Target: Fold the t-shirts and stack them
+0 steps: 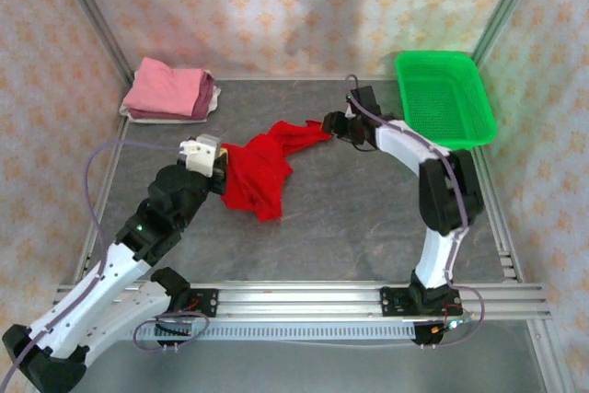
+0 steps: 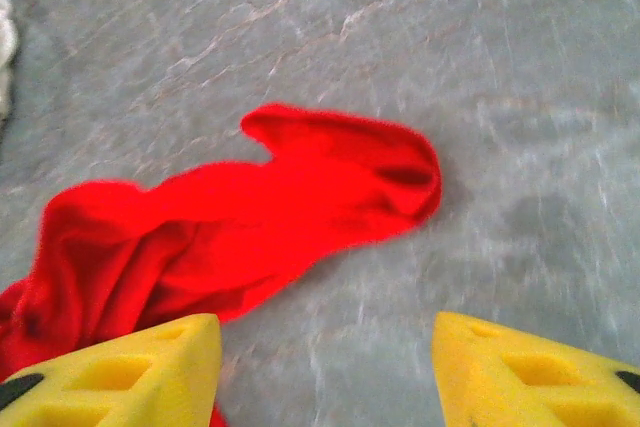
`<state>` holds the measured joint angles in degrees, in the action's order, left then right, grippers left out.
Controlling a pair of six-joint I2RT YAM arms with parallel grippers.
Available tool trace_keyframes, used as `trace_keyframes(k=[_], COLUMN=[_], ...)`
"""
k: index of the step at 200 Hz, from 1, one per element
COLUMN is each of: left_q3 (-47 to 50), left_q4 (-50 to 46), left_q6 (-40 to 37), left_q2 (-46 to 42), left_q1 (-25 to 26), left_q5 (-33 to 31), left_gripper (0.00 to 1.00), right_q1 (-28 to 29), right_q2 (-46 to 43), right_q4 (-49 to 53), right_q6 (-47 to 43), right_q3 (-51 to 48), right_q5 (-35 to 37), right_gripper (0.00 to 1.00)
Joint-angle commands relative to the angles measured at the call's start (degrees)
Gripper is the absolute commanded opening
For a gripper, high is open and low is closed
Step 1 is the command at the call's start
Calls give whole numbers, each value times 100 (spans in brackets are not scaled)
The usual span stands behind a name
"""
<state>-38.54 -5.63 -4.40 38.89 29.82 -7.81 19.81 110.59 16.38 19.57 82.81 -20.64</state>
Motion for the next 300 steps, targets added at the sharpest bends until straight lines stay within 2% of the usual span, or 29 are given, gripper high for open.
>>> trace_keyframes(k=[1,33,53,70,76,91,98,102,160,186,211,225,235,236,249,264,276,283,300], left_q3=[201,330,507,543,525,465,439,429,527,380,366,409,433,434,349,66,50,83,14], left_q4=[592,433,651,763,763,783,791,796,1134,1012,897,959,942,937,623,-233,-629,-827,-1649], left_q6=[166,343,451,572,606,608,607,605,647,568,712,821,978,995,1458,2130,2425,2618,3419], left_q2=[-239,-293,-373,-333,-309,-256,-235,-220,-512,-394,-12,258,481,506,815,936,801,699,526], left_q1=[-263,-595,-709,-774,-792,-820,-829,-837,-886,-917,-981,-1035,-1087,-1094,-1234,-1475,-1488,-1485,-1488], left_q5=[-426,-656,-724,-794,-833,-808,-801,-797,-757,-479,-554,-548,-735,-763,-1314,-1439,-1391,-1292,-920], left_gripper=[0,0,0,0,0,0,0,0,0,0,0,0,0,1,42,66,89,92,90], right_q1=[-4,-11,-8,-11,-6,-9,-27,-29,-303,-325,-375,-379,-365,-364,-299,-211,-163,-133,-113], right_q2=[778,1985,2523,2617,2525,2089,1804,1622,-949,-1695,-1793,-1450,-1101,-1065,-744,-519,-335,-249,-157], right_q4=[614,1154,1457,1653,1681,1567,1426,1343,207,262,120,156,355,369,280,92,145,174,80], right_q6=[-340,-557,-724,-739,-739,-729,-680,-648,-167,-259,-247,-226,-252,-247,-210,-136,-144,-163,-155], right_q3=[897,2328,3042,3285,3235,2830,2518,2354,-433,-987,-1178,-1023,-768,-745,-650,-619,-482,-434,-475], right_q5=[414,403,154,128,139,185,194,175,-7,247,187,32,-209,-219,-315,-322,-413,-446,-477], right_gripper=[62,63,55,25,20,15,3,0,0,0,0,30,35,36,38,39,40,41,42])
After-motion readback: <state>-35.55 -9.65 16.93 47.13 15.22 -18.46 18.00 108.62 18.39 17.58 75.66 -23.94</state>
